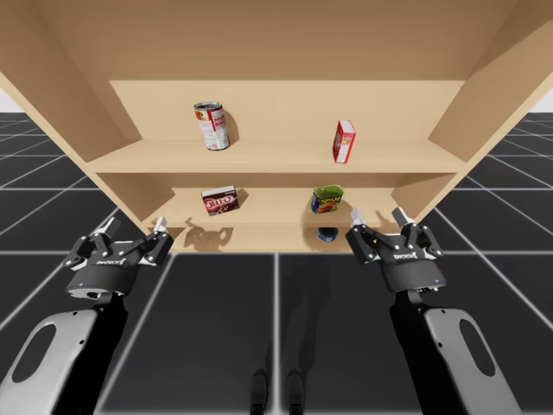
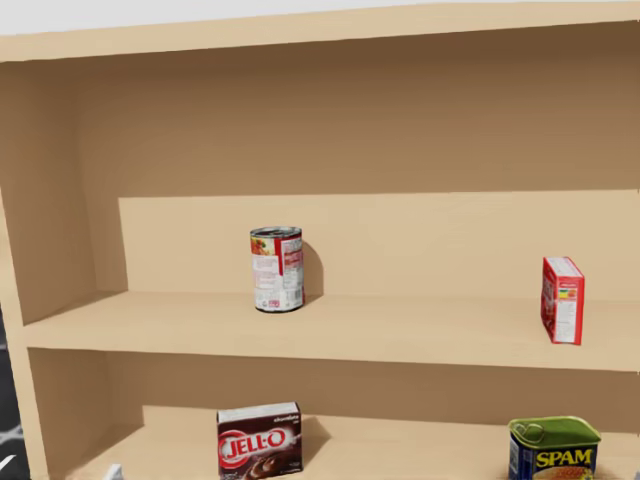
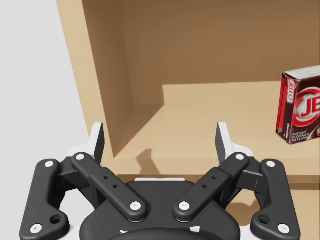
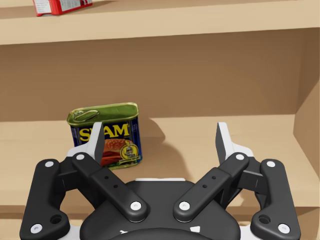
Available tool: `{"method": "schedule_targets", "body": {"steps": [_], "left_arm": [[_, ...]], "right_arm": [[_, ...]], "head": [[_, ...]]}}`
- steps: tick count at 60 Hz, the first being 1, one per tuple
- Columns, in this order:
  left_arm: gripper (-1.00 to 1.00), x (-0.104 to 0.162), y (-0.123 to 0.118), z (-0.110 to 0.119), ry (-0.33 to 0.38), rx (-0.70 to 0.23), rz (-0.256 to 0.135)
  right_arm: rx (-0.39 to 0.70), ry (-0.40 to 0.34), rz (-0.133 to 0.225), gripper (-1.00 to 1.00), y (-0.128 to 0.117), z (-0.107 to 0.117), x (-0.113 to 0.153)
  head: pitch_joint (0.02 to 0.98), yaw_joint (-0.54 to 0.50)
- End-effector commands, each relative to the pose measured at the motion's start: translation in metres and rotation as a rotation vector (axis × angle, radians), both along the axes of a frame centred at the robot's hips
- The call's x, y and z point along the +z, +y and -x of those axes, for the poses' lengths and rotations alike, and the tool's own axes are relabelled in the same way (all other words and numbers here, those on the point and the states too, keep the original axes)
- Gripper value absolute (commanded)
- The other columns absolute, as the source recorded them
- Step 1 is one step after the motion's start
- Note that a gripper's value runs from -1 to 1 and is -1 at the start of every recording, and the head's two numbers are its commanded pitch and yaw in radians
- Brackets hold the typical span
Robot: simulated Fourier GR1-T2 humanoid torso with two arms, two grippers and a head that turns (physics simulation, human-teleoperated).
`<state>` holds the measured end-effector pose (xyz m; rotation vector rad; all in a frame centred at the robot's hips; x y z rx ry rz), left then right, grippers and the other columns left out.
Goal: Retrieve the soup can from the shelves.
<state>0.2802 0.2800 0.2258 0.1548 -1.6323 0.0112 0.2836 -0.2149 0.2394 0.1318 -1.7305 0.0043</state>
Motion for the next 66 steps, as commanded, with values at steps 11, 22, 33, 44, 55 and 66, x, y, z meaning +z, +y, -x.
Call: {"method": "schedule_targets", "body": {"steps": [11,22,33,44,55,66], "left_arm": [[-1.0,0.001,-0.003,0.002,-0.001,-0.019,0.002],[-1.0,0.019,-0.013,0.013,0.0,-0.027,0.024],[-1.0,0.07,-0.029,0.043,-0.048,-0.122,0.024],[-1.0,0.119,-0.044,0.054,-0.093,-0.243,0.066],[-1.0,0.147,-0.055,0.045,-0.096,-0.27,0.075],[-1.0,0.16,-0.066,0.019,-0.054,-0.282,0.121]], "right_arm": [[-0.005,0.009,-0.002,-1.0,0.003,0.0,0.0],[-0.003,0.01,0.005,-1.0,0.003,-0.001,0.0],[-0.005,0.009,0.007,-1.0,0.004,0.0,-0.001],[-0.002,0.004,0.018,-1.0,0.003,-0.001,-0.002],[-0.003,0.001,0.023,-1.0,0.003,-0.001,-0.001],[-0.01,-0.001,0.029,-1.0,0.002,-0.001,-0.001]], "head": [[0.251,0.23],[0.258,0.21],[0.255,0.22],[0.258,0.21],[0.26,0.22],[0.262,0.21]]}}
